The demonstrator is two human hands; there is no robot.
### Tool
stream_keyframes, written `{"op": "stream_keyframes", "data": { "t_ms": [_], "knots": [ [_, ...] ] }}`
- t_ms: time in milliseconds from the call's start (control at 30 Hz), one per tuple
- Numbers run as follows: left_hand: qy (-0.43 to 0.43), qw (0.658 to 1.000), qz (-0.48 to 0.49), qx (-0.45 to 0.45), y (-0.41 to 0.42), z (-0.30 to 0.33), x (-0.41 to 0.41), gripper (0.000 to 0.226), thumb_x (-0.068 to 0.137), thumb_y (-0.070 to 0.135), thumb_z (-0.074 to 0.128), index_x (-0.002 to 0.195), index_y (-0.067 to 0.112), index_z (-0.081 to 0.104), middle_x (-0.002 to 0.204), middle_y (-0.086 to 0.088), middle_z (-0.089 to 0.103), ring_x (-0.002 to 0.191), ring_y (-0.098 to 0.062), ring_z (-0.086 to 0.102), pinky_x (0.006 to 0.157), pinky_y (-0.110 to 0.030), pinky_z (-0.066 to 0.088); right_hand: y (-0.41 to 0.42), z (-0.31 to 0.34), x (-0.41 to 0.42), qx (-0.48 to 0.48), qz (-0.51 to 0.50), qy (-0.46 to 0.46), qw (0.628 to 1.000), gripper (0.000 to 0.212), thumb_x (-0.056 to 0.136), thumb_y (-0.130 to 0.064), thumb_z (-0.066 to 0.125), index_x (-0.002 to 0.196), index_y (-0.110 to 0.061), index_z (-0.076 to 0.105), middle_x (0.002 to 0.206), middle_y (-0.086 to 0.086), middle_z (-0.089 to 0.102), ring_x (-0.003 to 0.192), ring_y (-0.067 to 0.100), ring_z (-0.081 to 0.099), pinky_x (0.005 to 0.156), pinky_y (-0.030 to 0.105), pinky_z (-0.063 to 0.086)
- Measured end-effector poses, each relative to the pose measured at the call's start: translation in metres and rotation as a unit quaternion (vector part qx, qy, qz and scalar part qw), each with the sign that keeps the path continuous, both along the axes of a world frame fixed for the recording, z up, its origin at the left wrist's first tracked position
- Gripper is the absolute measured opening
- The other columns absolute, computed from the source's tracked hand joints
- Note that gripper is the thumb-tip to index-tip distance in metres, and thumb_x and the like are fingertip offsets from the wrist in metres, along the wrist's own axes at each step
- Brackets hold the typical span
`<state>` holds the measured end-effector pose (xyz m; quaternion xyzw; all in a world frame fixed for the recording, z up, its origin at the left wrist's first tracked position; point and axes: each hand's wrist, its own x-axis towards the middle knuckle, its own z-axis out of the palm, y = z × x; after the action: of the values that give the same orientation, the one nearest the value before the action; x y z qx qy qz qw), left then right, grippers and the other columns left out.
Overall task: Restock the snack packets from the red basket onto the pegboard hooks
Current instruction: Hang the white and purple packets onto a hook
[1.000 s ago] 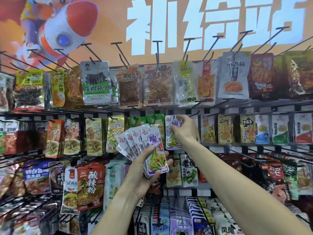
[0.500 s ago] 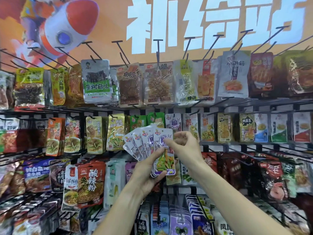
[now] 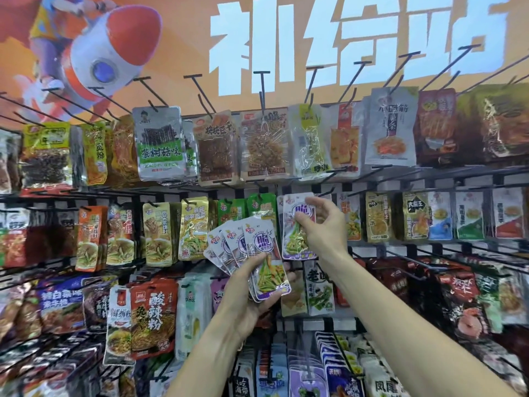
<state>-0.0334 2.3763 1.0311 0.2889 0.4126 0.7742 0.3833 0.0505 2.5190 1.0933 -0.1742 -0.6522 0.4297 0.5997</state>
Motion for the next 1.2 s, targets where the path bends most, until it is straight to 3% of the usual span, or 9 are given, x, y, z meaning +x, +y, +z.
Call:
{"op": "stream_keyframes", "data": {
  "t_ms": [200,300,400,600,867,933,1033,1100,1200],
  "knots": [
    [-0.004,1.0,-0.006,0.005,-0.005,0.001,-0.003,0.036,0.099,0.033,0.065,0.125,0.01,0.072,0.119,-0.015,0.078,0.111,-0.034,0.075,0.046,-0.023,0.057,0.005,0.017,-0.01,0.007,-0.035,-0.047,0.998,0.043,0.091,-0.023,0.081,0.131,-0.022,0.067,0.112,-0.008,0.063,0.109,0.014,0.057,0.09,0.029,0.044],
    [-0.004,1.0,-0.003,0.01,-0.007,0.002,-0.003,0.036,0.099,0.033,0.065,0.126,0.011,0.071,0.119,-0.015,0.078,0.11,-0.035,0.076,0.045,-0.023,0.057,0.004,0.016,-0.015,0.015,-0.04,-0.065,0.997,0.046,0.09,-0.023,0.081,0.133,-0.022,0.067,0.12,-0.002,0.067,0.105,0.015,0.059,0.095,0.033,0.048],
    [0.001,1.0,-0.006,0.013,-0.009,0.003,-0.003,0.035,0.099,0.033,0.066,0.126,0.011,0.071,0.119,-0.015,0.078,0.109,-0.035,0.076,0.044,-0.023,0.058,0.003,0.015,-0.018,0.016,-0.07,-0.064,0.995,0.045,0.09,-0.021,0.079,0.133,-0.02,0.067,0.13,-0.002,0.067,0.122,0.018,0.058,0.111,0.045,0.045],
    [-0.012,0.999,-0.026,0.032,-0.018,0.006,-0.003,0.037,0.096,0.033,0.066,0.123,0.009,0.072,0.119,-0.017,0.077,0.108,-0.035,0.076,0.044,-0.023,0.056,0.011,0.02,-0.029,0.0,-0.085,-0.095,0.992,0.05,0.089,-0.017,0.078,0.138,-0.016,0.064,0.138,0.002,0.064,0.133,0.027,0.053,0.114,0.049,0.043],
    [0.011,1.0,-0.008,0.016,-0.014,0.006,-0.004,0.035,0.097,0.032,0.069,0.125,0.012,0.071,0.118,-0.016,0.078,0.107,-0.035,0.077,0.045,-0.021,0.055,0.028,0.017,-0.053,0.024,-0.123,-0.184,0.975,0.051,0.093,-0.02,0.076,0.142,-0.022,0.059,0.142,0.004,0.062,0.116,0.024,0.063,0.111,0.047,0.047],
    [0.016,1.0,-0.001,0.013,-0.013,0.004,-0.005,0.035,0.095,0.033,0.07,0.125,0.014,0.072,0.116,-0.014,0.079,0.104,-0.032,0.078,0.045,-0.02,0.055,0.017,0.005,-0.041,0.023,-0.124,-0.158,0.979,0.043,0.095,-0.028,0.074,0.137,-0.025,0.062,0.137,0.004,0.062,0.125,0.024,0.058,0.108,0.044,0.046],
    [0.016,1.0,0.01,0.005,-0.011,0.005,-0.001,0.034,0.092,0.032,0.075,0.122,0.016,0.075,0.101,-0.006,0.081,0.08,-0.021,0.08,0.044,-0.021,0.054,-0.016,-0.02,-0.01,-0.012,-0.019,-0.054,0.998,0.025,0.097,-0.036,0.071,0.117,-0.023,0.064,0.114,-0.007,0.067,0.11,0.012,0.064,0.085,0.027,0.05],
    [0.02,0.999,0.027,-0.009,-0.005,0.003,0.002,0.036,0.084,0.033,0.08,0.117,0.018,0.079,0.094,0.0,0.081,0.069,-0.011,0.077,0.045,-0.021,0.055,-0.033,-0.034,0.002,-0.028,0.058,-0.045,0.997,0.025,0.094,-0.039,0.075,0.109,-0.025,0.06,0.107,-0.006,0.068,0.101,0.011,0.066,0.082,0.033,0.056],
    [0.033,0.999,0.024,-0.019,0.006,0.0,0.004,0.047,0.073,0.042,0.084,0.114,0.02,0.083,0.11,0.0,0.081,0.084,-0.011,0.075,0.049,-0.022,0.059,-0.036,-0.046,0.001,-0.026,0.057,-0.06,0.996,0.021,0.09,-0.031,0.08,0.102,-0.03,0.063,0.106,-0.005,0.069,0.102,0.017,0.068,0.091,0.047,0.059]
  ]
}}
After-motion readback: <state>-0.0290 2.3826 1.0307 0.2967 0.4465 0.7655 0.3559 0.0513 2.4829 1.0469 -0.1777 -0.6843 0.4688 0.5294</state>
